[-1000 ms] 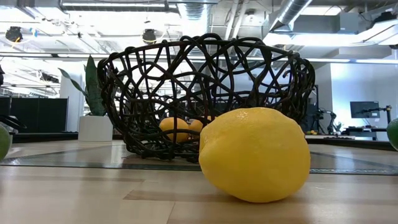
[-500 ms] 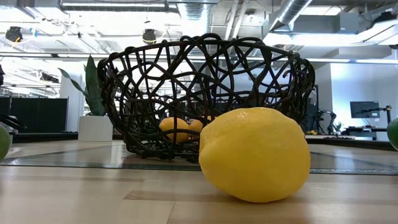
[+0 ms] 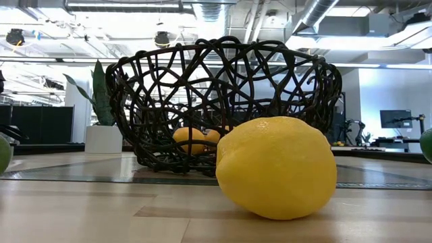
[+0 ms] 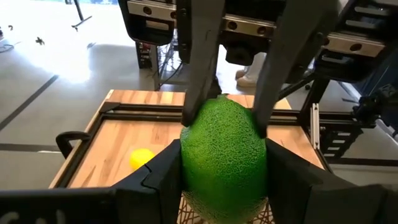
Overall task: Build produce basket
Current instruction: Put the top lime into the basket
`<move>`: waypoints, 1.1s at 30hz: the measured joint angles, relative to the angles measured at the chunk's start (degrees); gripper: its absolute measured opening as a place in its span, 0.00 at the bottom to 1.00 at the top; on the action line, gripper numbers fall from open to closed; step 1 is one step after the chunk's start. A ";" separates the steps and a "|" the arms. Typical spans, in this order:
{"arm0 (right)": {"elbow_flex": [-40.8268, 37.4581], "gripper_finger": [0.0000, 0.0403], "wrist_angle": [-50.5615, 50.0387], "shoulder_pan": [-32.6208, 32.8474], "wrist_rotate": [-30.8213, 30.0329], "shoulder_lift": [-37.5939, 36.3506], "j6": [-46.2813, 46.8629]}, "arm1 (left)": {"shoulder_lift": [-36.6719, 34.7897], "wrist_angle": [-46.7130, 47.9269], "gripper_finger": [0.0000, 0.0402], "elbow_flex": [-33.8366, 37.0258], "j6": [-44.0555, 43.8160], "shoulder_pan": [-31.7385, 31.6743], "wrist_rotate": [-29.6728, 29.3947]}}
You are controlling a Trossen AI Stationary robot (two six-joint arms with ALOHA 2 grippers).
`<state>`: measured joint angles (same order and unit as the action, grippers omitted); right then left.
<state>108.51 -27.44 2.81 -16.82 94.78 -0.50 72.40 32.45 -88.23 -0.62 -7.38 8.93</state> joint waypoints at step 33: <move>-0.41 0.03 -26.57 3.36 -3.30 -0.37 13.47 | -11.11 -0.38 0.55 -0.20 6.03 2.29 -9.42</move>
<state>108.10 -54.01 6.17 -20.12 94.41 12.97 61.29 32.07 -88.42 5.41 -5.08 -0.49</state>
